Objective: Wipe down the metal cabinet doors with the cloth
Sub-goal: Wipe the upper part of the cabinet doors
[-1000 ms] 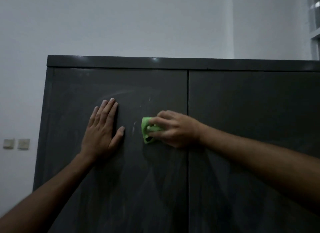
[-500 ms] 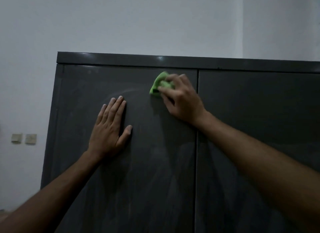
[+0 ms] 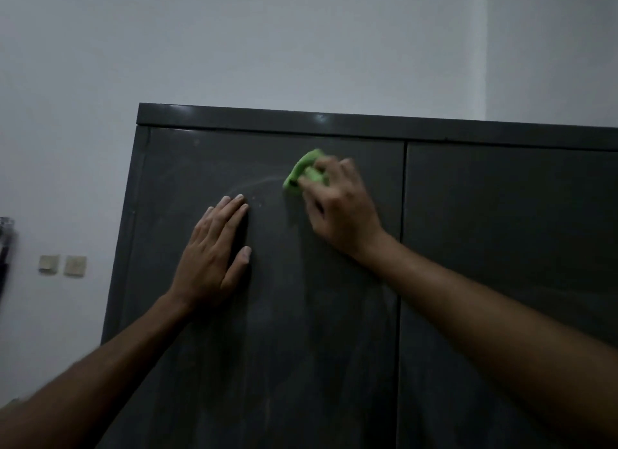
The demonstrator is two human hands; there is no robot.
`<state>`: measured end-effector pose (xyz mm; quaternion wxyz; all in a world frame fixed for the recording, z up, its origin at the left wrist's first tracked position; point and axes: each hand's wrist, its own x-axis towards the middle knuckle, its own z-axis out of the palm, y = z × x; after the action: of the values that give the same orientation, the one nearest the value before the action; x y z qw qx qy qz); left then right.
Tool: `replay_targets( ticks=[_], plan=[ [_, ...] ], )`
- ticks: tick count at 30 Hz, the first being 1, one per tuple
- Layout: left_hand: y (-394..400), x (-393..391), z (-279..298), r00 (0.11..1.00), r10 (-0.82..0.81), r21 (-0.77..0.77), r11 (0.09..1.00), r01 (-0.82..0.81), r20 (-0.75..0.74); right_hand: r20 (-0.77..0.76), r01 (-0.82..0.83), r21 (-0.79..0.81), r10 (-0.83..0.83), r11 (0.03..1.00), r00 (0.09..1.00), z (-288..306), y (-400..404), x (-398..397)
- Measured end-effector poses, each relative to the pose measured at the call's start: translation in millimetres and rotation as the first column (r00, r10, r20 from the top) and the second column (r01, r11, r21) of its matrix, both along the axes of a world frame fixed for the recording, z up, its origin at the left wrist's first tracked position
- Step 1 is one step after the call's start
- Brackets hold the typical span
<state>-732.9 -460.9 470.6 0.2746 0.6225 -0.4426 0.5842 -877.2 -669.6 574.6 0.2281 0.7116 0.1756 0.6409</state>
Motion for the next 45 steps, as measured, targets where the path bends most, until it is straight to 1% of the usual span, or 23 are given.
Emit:
replay_targets(
  ticks=[2,4,6,8,10,12,14,15,16,18,20,21,24,26,27,29,31,33,36,38,41,43,45],
  plan=[
    [7,5,2,1.0,-0.003,0.015,1.0,0.003,0.012,-0.253,0.007,-0.411,-0.121,0.912,0.96,-39,0,5],
    [16,11,7,0.999,-0.014,0.042,0.999,0.013,0.029,-0.317,0.003,-0.596,-0.239,0.803,0.918,-36,-5,-3],
    [27,17,11,0.999,-0.016,0.062,0.998,0.013,0.05,-0.207,0.029,-0.446,-0.134,0.895,0.969,-9,-5,-5],
    [39,22,12,0.999,-0.015,0.072,0.997,0.011,0.047,0.046,-0.007,-0.016,0.008,1.0,0.999,11,7,-4],
    [51,27,11,0.999,-0.017,0.073,0.997,0.015,0.028,0.153,-0.047,0.211,0.014,0.976,0.988,-3,24,12],
    [62,35,7,0.999,-0.008,0.093,0.996,0.004,0.038,-0.033,-0.027,-0.063,0.025,0.998,0.999,-40,37,30],
    [73,47,3,0.998,0.007,0.125,0.992,-0.015,0.061,-0.27,-0.018,-0.44,-0.113,0.898,0.956,-54,39,29],
    [78,53,1,0.997,0.014,0.133,0.991,-0.024,0.073,-0.281,-0.015,-0.501,-0.147,0.865,0.948,-42,37,25],
    [82,59,-2,0.996,0.021,0.132,0.991,-0.032,0.082,-0.235,-0.001,-0.47,-0.125,0.882,0.964,-26,36,23],
    [87,68,-8,0.996,0.034,0.123,0.991,-0.045,0.088,-0.001,0.0,-0.146,0.0,0.989,1.0,6,42,21],
    [89,74,-12,0.994,0.049,0.114,0.992,-0.06,0.098,0.19,-0.047,0.236,0.001,0.971,0.982,5,54,30],
    [89,75,-13,0.993,0.057,0.113,0.991,-0.069,0.105,0.199,-0.035,0.245,-0.014,0.969,0.98,-8,63,41],
    [88,78,-13,0.991,0.064,0.114,0.99,-0.077,0.119,-0.168,0.029,-0.327,-0.088,0.945,0.982,-47,74,53],
    [87,80,-14,0.99,0.061,0.107,0.991,-0.075,0.13,-0.203,0.037,-0.512,-0.163,0.858,0.966,-26,69,43],
    [87,81,-14,0.989,0.062,0.101,0.992,-0.077,0.137,-0.142,0.056,-0.446,-0.132,0.893,0.981,-11,68,41],
    [87,81,-14,0.987,0.058,0.097,0.993,-0.073,0.147,0.068,0.033,-0.046,-0.03,0.998,0.997,13,72,37],
    [88,79,-14,0.989,0.049,0.098,0.993,-0.063,0.142,0.195,-0.019,0.224,-0.026,0.974,0.98,3,85,49],
    [89,77,-14,0.993,0.017,0.102,0.994,-0.029,0.121,0.051,0.028,-0.036,-0.026,0.999,0.998,-27,96,66],
    [95,81,-21,0.994,-0.036,0.096,0.995,0.026,0.104,-0.192,0.084,-0.5,-0.205,0.862,0.96,-31,91,61],
    [100,87,-27,0.992,-0.008,0.095,0.995,-0.004,0.122,-0.091,0.109,-0.344,-0.149,0.933,0.985,-2,88,58],
    [103,91,-31,0.991,0.024,0.111,0.993,-0.039,0.134,0.166,0.004,0.194,-0.036,0.981,0.985,14,103,62],
    [103,91,-31,0.993,0.003,0.102,0.995,-0.016,0.122,0.076,0.022,0.043,-0.025,0.999,0.997,-13,113,78],
    [104,92,-33,0.994,-0.03,0.071,0.997,0.023,0.104,-0.185,0.033,-0.357,-0.105,0.933,0.977,-41,113,81]
  ],
)
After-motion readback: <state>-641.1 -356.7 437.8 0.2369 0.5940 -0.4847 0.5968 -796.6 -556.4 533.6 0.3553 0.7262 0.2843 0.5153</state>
